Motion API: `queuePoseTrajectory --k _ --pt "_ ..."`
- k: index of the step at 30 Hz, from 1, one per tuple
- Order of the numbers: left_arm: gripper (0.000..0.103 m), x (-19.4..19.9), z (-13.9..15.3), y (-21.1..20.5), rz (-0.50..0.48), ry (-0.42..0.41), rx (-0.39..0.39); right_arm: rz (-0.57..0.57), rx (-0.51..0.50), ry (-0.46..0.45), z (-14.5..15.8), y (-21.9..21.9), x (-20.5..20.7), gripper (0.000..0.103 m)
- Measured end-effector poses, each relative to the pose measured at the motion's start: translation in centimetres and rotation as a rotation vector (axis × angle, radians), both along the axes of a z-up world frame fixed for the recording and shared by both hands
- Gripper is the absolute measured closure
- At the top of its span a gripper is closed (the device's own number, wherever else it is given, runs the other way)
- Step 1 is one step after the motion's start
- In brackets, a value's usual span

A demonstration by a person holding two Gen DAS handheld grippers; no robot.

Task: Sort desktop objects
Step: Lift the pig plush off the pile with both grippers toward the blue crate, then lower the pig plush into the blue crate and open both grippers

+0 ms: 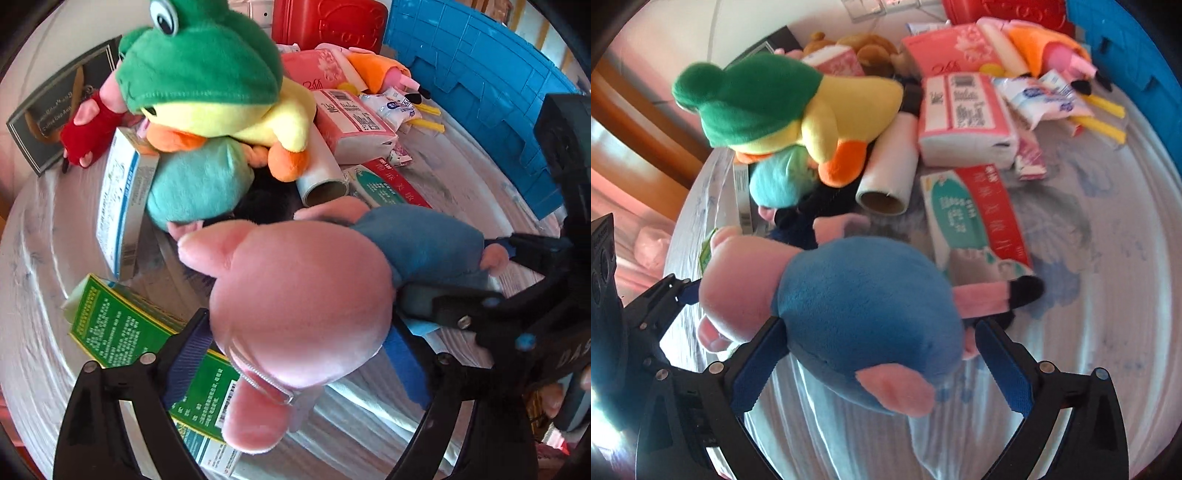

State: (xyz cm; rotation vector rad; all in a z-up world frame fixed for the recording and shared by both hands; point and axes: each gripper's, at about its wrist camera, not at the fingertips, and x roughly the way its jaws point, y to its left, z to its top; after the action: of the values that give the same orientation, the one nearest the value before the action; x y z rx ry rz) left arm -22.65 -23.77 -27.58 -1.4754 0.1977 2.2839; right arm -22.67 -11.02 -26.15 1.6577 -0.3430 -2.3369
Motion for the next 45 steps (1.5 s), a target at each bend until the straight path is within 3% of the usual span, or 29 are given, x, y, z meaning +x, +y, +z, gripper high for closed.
queuePoseTrajectory --k 3,4,6,10,16,25,33,40,45 --pt "0.021 0.0 -0.4 -0.1 -0.01 0.022 0.007 -0.014 0.005 0.006 -0.8 -0.4 -0.3 0.0" --pt "0.023 0.1 -0.4 0.0 -0.011 0.03 0.008 -0.013 0.004 0.012 -0.9 -0.4 -0.2 0.008" --pt "0.029 0.5 0.0 0.3 -0.019 0.057 0.005 -0.003 0.022 0.03 -0.6 -0.8 0.0 0.012" --pt "0.031 1.3 1.7 0.6 -0.017 0.132 0.011 -0.009 0.045 0.082 0.9 -0.8 0.8 0.013" --pt "0.031 3.3 7.7 1.5 -0.021 0.332 0.028 -0.015 0.027 0.24 6.1 0.5 2.9 0.013" --pt "0.031 4.1 15.3 5.6 -0.042 0.496 0.111 -0.046 0.093 0.451 15.7 4.2 4.7 0.013" --pt "0.03 3.7 21.1 16.1 -0.14 0.591 0.169 -0.138 0.16 0.554 22.2 13.7 6.2 0.013" --pt "0.03 2.9 26.4 29.6 -0.254 0.683 0.21 -0.258 0.214 0.637 27.5 26.1 7.5 0.012" --pt "0.03 1.4 28.7 39.0 -0.307 0.697 0.225 -0.313 0.263 0.653 29.7 34.8 7.0 0.012"
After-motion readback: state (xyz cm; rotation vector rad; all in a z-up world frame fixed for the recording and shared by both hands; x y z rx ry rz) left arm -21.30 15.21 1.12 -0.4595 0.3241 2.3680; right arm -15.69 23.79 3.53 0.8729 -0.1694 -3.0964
